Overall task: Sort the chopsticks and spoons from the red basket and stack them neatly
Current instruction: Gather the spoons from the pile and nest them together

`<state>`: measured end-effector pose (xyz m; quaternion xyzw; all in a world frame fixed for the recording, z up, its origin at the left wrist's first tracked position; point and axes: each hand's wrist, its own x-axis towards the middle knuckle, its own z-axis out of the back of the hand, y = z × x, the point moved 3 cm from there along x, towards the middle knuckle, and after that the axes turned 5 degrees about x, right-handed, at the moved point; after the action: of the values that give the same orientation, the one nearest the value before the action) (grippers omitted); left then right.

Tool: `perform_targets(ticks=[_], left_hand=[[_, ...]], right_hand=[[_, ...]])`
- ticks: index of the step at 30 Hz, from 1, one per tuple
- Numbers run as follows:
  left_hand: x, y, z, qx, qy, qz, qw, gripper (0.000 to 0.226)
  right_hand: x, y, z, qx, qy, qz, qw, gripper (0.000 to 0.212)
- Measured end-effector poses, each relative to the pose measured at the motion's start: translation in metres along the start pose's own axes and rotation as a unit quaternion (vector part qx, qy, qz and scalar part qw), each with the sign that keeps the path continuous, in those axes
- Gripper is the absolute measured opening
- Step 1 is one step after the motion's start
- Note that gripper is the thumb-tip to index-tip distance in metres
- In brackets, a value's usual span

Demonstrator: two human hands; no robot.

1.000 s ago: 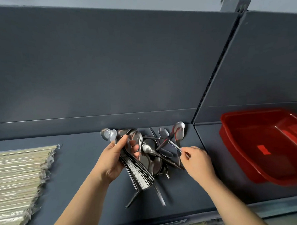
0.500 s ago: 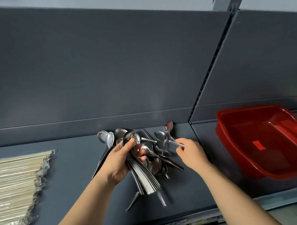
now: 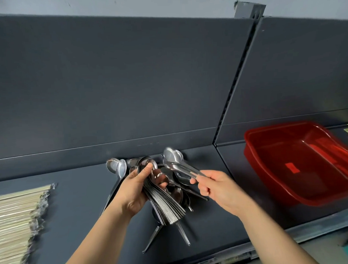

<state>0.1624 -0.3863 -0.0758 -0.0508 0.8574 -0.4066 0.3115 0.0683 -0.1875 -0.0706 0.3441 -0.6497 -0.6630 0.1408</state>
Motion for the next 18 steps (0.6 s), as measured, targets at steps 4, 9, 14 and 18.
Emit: perform_targets(ticks=[4, 9, 14, 18], left_hand=[[-0.005, -0.005, -0.001, 0.010, 0.000, -0.006, 1.000, 0.037], [-0.008, -0.009, 0.003, 0.030, 0.015, -0.030, 0.999, 0.026], [-0.015, -0.007, 0.005, 0.019, 0.044, -0.046, 0.998, 0.018], [-0.016, -0.010, 0.014, 0.009, 0.020, -0.046, 0.999, 0.011]], right_hand=[[-0.004, 0.001, -0.018, -0.073, 0.014, 0.015, 0.997, 0.021], [-0.004, 0.003, -0.037, -0.152, 0.049, 0.039, 0.986, 0.029], [-0.004, 0.006, -0.055, -0.132, 0.069, 0.029, 0.988, 0.025], [0.001, 0.012, -0.058, -0.123, 0.096, 0.019, 0.988, 0.028]])
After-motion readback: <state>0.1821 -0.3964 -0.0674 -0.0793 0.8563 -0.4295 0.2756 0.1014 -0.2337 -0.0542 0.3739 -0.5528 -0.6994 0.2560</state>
